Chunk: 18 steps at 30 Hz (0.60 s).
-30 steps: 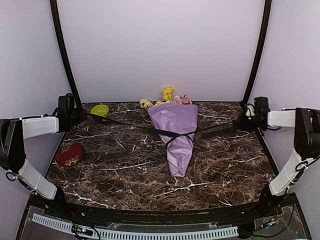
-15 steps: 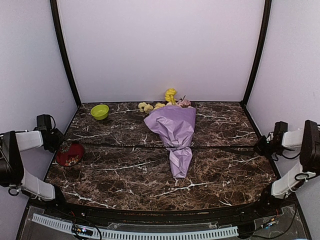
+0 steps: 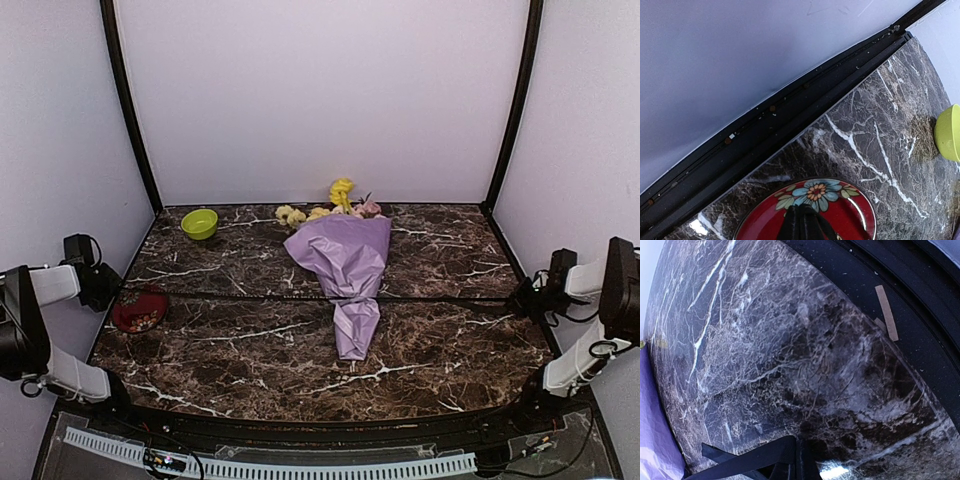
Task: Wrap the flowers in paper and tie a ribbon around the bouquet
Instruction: Tie the ribbon around the folded bouquet.
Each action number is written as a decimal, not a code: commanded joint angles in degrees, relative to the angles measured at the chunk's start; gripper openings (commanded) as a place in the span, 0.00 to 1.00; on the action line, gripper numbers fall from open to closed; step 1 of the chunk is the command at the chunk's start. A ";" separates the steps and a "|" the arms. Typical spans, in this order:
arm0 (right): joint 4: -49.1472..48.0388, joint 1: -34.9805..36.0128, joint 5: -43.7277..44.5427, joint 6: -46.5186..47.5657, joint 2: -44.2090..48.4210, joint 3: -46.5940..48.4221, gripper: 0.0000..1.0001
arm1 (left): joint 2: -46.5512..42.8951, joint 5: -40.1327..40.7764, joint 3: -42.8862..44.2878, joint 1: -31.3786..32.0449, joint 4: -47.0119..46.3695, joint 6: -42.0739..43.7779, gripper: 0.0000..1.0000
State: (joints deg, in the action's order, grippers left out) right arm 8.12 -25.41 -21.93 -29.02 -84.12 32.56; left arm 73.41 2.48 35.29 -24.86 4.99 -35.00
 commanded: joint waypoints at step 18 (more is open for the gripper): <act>12.97 31.50 9.15 8.96 8.93 22.92 0.00 | -9.25 15.72 16.41 44.57 -15.18 19.34 0.00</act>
State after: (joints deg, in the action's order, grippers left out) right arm 15.03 0.14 -9.17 -24.27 -78.61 51.18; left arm 65.34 15.86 48.40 9.58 -3.36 -26.13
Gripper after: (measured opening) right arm 0.004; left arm 0.006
